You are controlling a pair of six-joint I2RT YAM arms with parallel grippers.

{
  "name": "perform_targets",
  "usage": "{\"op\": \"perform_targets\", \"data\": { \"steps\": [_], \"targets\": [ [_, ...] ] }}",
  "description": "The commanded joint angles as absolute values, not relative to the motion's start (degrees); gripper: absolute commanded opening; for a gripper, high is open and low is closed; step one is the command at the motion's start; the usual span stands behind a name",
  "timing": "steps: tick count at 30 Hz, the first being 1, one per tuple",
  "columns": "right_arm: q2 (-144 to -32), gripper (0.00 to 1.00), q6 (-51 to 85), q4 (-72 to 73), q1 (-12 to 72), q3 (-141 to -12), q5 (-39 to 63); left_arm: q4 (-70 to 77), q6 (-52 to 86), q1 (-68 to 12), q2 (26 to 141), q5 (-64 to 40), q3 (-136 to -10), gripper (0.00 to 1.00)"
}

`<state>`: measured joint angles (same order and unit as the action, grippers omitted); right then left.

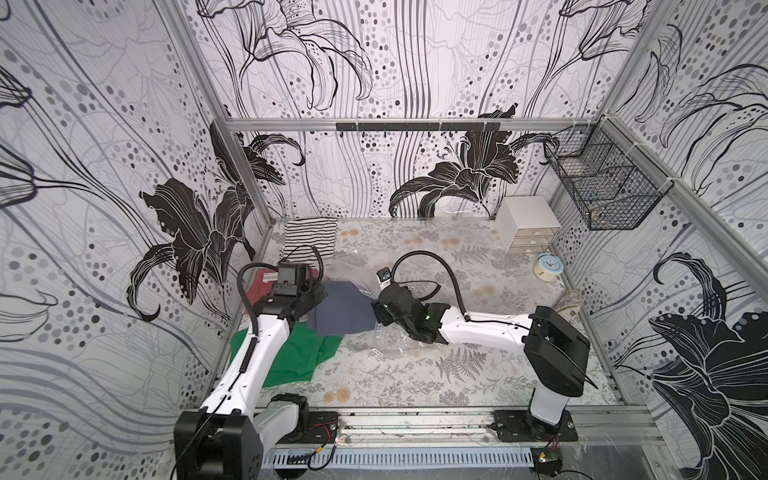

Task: Take the tank top out of the vacuum bag
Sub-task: Take out the tank top from the vacuum bag, then place the tank top at the center of the board.

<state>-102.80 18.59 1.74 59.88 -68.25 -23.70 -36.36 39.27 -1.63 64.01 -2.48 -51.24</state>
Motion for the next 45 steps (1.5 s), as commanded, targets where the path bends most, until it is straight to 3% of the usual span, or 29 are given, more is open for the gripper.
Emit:
{"op": "perform_targets", "data": {
  "steps": [1, 8, 13, 24, 27, 34, 39, 43, 45],
  "targets": [
    [-102.31, 0.75, 20.35, 1.31, 58.05, -68.03, -20.12, -43.83, 34.70, -0.29, 66.58, -0.05, -57.32, 0.00],
    [-93.03, 0.82, 21.81, 9.09, 54.89, -58.32, -20.82, -51.90, 31.91, -0.30, 69.83, 2.66, -69.89, 0.00],
    [-91.22, 0.83, 22.00, 15.99, 53.53, -52.99, -15.36, -55.91, 31.39, -0.27, 69.56, 3.98, -77.59, 0.00],
    [-89.93, 0.83, 15.82, 27.61, 53.57, -49.39, 1.01, -60.46, 26.10, -0.27, 79.13, 5.96, -102.27, 0.00],
    [-87.80, 0.91, 9.43, 33.05, 54.15, -46.74, 10.43, -61.16, 25.16, -0.33, 83.37, 8.00, -108.47, 0.00],
    [-86.11, 0.92, 6.27, 40.65, 54.32, -43.83, 24.97, -58.24, 23.80, -0.30, 90.24, 7.93, -117.18, 0.00],
    [-79.07, 0.92, 6.11, 42.80, 54.32, -39.18, 8.93, -52.41, 24.37, -0.74, 96.27, 2.39, -119.69, 0.00],
    [-72.37, 0.89, 10.05, 39.51, 53.63, -34.78, -22.99, -43.96, 24.76, -2.24, 101.63, 0.02, -120.26, 0.00],
    [-69.86, 0.88, 14.41, 33.76, 51.26, -33.76, -33.70, -40.84, 25.78, -3.35, 104.91, 0.27, -122.06, 0.00]
  ]
}}
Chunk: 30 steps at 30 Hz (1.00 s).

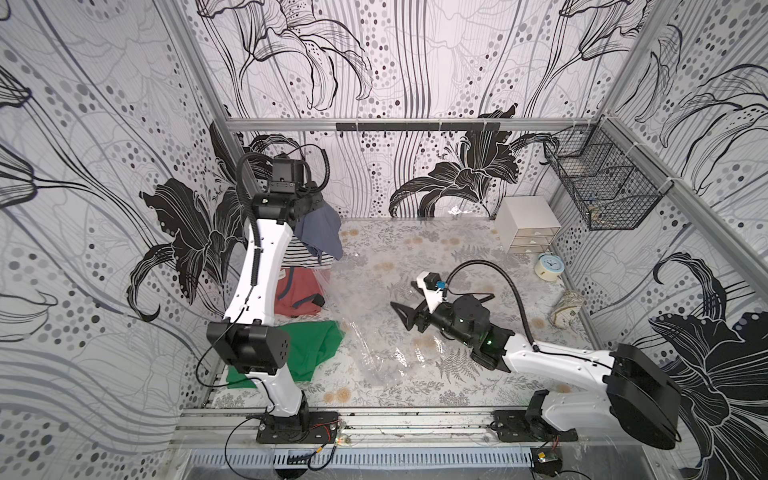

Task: Take the tank top out of the vacuum bag
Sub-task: Place the tank top at the center of the board.

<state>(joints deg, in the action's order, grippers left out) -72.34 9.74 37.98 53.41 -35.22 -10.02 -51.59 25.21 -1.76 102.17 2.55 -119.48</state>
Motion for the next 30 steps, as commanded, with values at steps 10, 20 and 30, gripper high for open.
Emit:
{"op": "perform_targets", "data": {
  "steps": [10, 20, 30],
  "targets": [
    [-69.72, 0.88, 26.49, 21.57, 45.27, -34.55, -36.38, -21.49, 34.21, -7.72, 124.22, -6.89, -133.63, 0.00],
    [-73.14, 0.88, 26.48, 17.58, 45.26, -38.42, -32.76, 3.15, 59.15, -7.68, 140.97, -20.37, -137.96, 0.00],
    [-73.38, 0.87, 25.84, 17.20, 45.26, -39.18, -32.16, -10.18, 59.76, -0.41, 138.56, -21.10, -123.21, 0.00]
  ]
}}
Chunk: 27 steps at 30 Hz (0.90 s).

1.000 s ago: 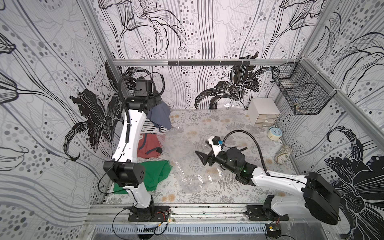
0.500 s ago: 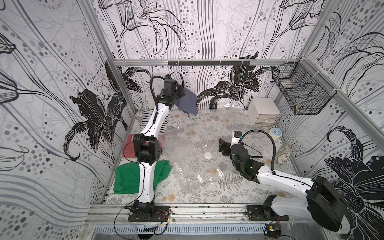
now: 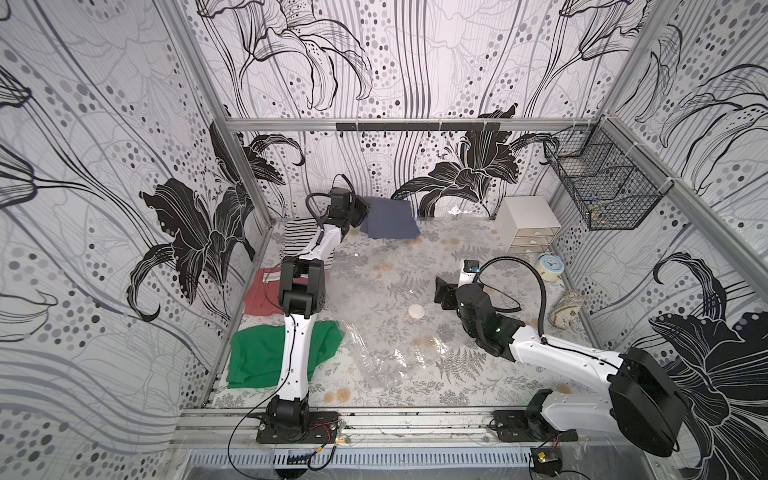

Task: Take the tank top out of the vacuum bag
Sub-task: Place the tank top at the center of the board.

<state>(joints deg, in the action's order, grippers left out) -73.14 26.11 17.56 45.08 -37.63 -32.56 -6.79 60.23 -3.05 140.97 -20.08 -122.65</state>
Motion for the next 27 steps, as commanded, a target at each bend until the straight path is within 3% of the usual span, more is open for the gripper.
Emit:
{"op": "perform_targets", "data": {
  "steps": [1, 9, 12, 20, 27],
  "targets": [
    [-73.70, 0.87, 25.87, 17.32, 45.26, -39.29, -31.78, -11.73, 58.27, 0.05, 139.08, -20.99, -122.90, 0.00],
    [-74.97, 0.87, 25.98, 17.27, 45.26, -40.05, -30.90, -23.90, 55.07, 4.25, 144.69, -29.03, -127.02, 0.00],
    [-75.47, 0.87, 26.01, 17.55, 45.26, -40.34, -30.29, -27.13, 50.12, 4.17, 142.21, -26.59, -125.43, 0.00],
    [-76.95, 0.86, 25.94, 17.42, 45.26, -41.18, -29.36, -17.78, 44.02, -0.77, 127.88, -21.55, -118.32, 0.00],
    [-74.78, 0.86, 24.51, 18.71, 45.29, -40.34, -29.89, -11.75, 47.45, -6.84, 126.20, -18.53, -126.89, 0.00]
  ]
}}
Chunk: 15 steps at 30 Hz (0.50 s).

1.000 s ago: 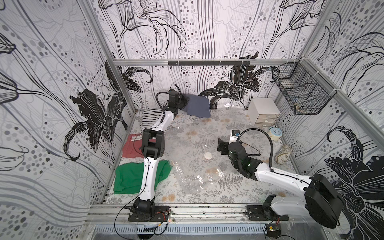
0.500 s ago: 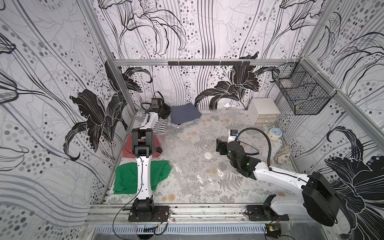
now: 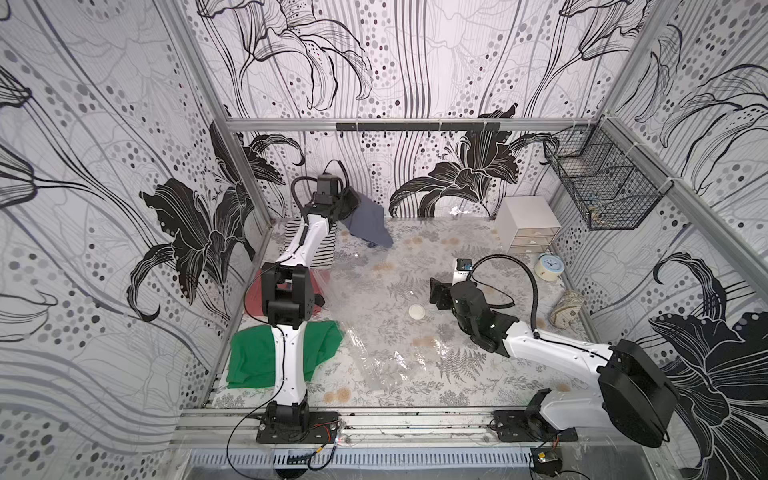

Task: Take the tank top out of the vacuum bag
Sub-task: Place the tank top at the center of the board.

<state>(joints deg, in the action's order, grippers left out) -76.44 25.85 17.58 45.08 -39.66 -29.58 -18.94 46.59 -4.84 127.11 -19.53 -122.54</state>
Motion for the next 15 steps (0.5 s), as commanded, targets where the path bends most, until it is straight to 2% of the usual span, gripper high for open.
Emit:
{"op": "perform_targets", "data": {
  "steps": [1, 7, 11, 15],
  "targets": [
    [-74.57, 0.86, 24.38, 18.85, 45.26, -40.17, -30.10, -11.61, 48.09, -7.72, 126.80, -18.46, -128.92, 0.00],
    [-73.00, 0.86, 23.58, 18.44, 45.26, -39.54, -31.47, -10.26, 51.04, -14.66, 126.59, -14.88, -133.28, 0.00],
    [-72.99, 0.86, 23.85, 18.51, 45.26, -39.42, -31.59, -8.70, 52.70, -17.44, 122.96, -11.21, -129.13, 0.00],
    [-73.56, 0.86, 24.15, 18.22, 45.26, -39.73, -30.87, -5.01, 54.03, -16.87, 121.89, -9.62, -124.03, 0.00]
  ]
}}
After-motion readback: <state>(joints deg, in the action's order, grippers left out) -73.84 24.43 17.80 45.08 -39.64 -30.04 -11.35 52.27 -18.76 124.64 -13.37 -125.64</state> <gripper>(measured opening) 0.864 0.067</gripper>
